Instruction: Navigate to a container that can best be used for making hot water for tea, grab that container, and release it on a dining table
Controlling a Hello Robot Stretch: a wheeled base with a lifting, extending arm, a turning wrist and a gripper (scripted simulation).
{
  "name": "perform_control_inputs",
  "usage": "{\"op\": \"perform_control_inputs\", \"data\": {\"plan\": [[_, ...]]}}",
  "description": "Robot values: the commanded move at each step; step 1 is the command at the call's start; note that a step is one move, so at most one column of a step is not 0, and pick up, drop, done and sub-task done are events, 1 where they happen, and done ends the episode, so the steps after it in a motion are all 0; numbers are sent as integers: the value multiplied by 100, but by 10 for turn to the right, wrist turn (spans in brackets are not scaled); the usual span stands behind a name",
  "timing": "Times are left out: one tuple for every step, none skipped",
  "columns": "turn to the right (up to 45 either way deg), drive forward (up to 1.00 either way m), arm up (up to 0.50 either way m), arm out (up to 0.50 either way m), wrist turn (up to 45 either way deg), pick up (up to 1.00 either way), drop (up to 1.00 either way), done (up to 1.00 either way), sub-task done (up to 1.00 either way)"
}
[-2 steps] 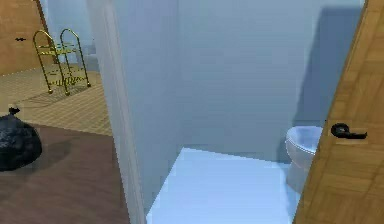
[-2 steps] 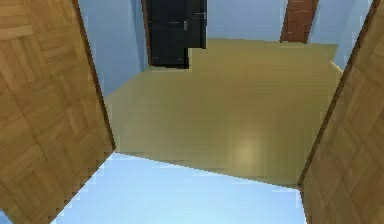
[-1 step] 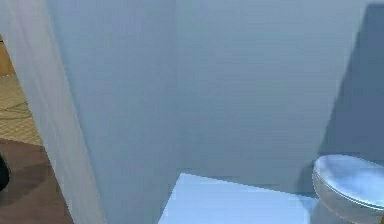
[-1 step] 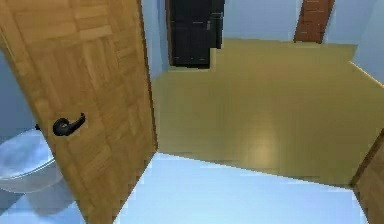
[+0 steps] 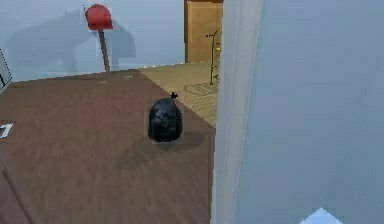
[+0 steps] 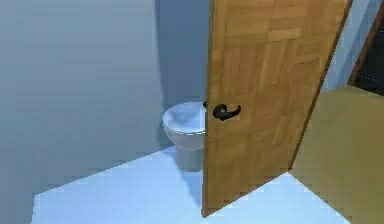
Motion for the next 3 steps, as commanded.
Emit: {"op": "perform_control_inputs", "data": {"plan": [[-270, 0, 0, 0, 0, 0, 0, 0, 0], [0, 100, 0, 0, 0, 0, 0, 0, 0], [-60, 0, 0, 0, 0, 0, 0, 0, 0]]}}
